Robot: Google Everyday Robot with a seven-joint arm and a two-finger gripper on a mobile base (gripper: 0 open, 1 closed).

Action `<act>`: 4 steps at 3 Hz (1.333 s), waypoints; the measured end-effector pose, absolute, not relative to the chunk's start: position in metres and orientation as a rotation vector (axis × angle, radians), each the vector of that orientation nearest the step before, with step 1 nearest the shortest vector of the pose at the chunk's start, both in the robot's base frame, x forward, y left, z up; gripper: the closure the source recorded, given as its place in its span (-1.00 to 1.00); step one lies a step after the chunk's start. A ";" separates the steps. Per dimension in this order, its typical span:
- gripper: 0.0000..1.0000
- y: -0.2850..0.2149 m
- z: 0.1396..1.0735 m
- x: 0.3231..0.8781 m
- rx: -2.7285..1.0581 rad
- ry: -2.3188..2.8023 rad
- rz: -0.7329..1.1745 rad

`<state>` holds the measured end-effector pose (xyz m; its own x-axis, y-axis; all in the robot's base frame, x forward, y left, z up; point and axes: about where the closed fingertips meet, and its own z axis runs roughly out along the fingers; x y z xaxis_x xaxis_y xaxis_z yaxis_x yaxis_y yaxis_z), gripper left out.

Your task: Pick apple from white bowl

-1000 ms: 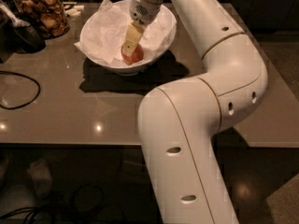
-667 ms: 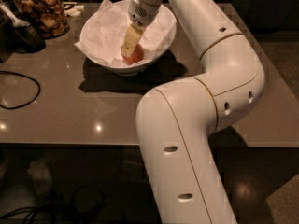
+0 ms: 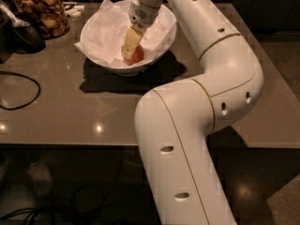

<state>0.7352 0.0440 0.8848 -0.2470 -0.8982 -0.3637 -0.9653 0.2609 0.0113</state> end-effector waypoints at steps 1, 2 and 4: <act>-0.36 0.046 0.879 0.735 -1.731 2.258 0.343; -0.36 0.047 0.874 0.735 -1.738 2.260 0.352; -0.40 0.042 0.866 0.736 -1.754 2.257 0.359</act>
Offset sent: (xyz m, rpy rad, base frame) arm -0.0225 -0.0192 -0.0097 -0.0647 0.1295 0.0483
